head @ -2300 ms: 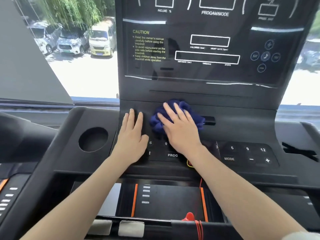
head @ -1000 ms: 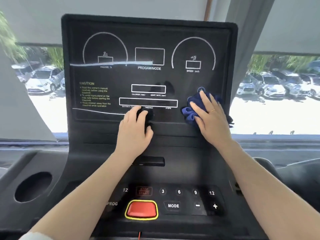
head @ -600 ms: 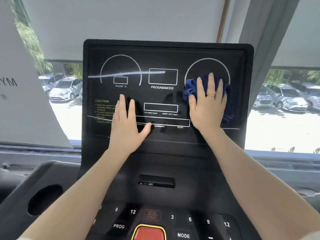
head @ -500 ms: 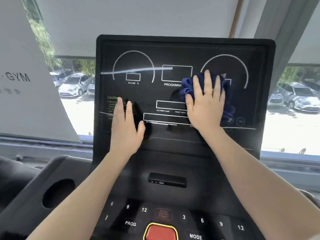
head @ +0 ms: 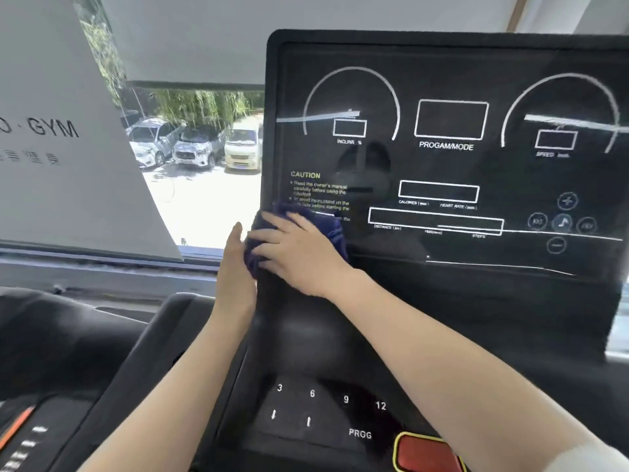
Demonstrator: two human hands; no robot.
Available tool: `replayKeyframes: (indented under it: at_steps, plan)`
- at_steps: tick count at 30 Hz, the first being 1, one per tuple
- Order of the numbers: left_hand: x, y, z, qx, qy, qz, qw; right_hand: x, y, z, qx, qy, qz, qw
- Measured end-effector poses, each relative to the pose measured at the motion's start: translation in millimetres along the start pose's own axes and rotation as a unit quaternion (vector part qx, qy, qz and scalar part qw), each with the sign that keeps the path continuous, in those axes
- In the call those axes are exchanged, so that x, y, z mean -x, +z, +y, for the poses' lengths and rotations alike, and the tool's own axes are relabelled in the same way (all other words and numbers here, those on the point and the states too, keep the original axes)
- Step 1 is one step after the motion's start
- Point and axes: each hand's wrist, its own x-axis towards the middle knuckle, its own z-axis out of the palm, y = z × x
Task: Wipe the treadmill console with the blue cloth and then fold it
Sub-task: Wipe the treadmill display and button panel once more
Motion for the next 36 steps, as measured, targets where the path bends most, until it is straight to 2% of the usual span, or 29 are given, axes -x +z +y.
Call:
replayKeyframes:
  at_steps: [1,2,4,7,9,11,15,19,21,23,25,27,28,29,31,33,36]
  plan:
    - [2.8,-1.7,4.1,0.021,-0.011,0.013,1.0,4.3,-6.1,-7.5,-0.109,0.037,-0.025,0.993]
    - [9.5,-3.0,8.7,0.067,-0.04,0.012,0.997,8.6,-11.2,-12.2,-0.224,0.095,-0.025,0.97]
    - [29.4,-6.2,17.0,0.06,-0.047,-0.01,0.997,19.2,-21.1,-20.2,-0.385,0.197,0.018,0.901]
    - [54.1,-23.3,23.6,-0.108,0.038,-0.089,0.989,34.2,-29.4,-34.6,-0.489,0.258,0.043,0.832]
    - [69.7,-37.6,28.7,-0.125,0.062,-0.166,0.976,41.3,-36.3,-48.9,-0.523,0.26,0.034,0.811]
    - [87.7,-50.5,34.2,-0.173,0.104,-0.179,0.963,46.6,-47.1,-58.7,-0.541,0.243,0.036,0.804]
    - [122.5,-66.0,44.8,-0.223,0.149,-0.089,0.959,57.0,-65.5,-76.7,-0.54,0.206,0.021,0.816]
    - [160.9,-58.5,57.7,-0.167,0.102,-0.037,0.98,74.6,-76.9,-90.5,-0.555,0.212,-0.001,0.804]
    - [177.0,-49.1,60.0,-0.129,0.074,-0.02,0.989,85.0,-86.4,-93.6,-0.502,0.209,-0.002,0.839]
    - [191.4,-37.2,60.1,-0.104,0.06,-0.021,0.993,98.1,-93.9,-92.5,-0.487,0.221,0.008,0.845]
    - [200.2,-23.6,60.8,-0.081,0.06,-0.01,0.995,111.7,-100.5,-89.8,-0.53,0.253,0.002,0.809]
    - [202.3,-8.9,63.3,-0.066,0.049,0.011,0.997,126.2,-102.1,-85.8,-0.603,0.26,-0.019,0.754]
    - [200.7,-1.8,65.4,-0.068,0.037,0.022,0.997,134.7,-102.2,-85.2,-0.62,0.242,-0.028,0.746]
    - [197.9,4.8,67.9,-0.072,0.02,0.03,0.997,142.5,-102.1,-86.8,-0.613,0.211,-0.033,0.76]
    - [190.6,16.6,72.3,-0.047,-0.01,0.023,0.999,155.7,-100.6,-89.5,-0.526,0.134,-0.026,0.84]
    - [180.2,27.0,73.9,0.005,-0.029,-0.015,0.999,160.0,-93.5,-84.7,-0.408,0.095,0.016,0.908]
    - [160.4,40.0,70.3,0.036,-0.026,-0.096,0.994,153.8,-82.1,-66.2,-0.305,0.128,0.113,0.937]
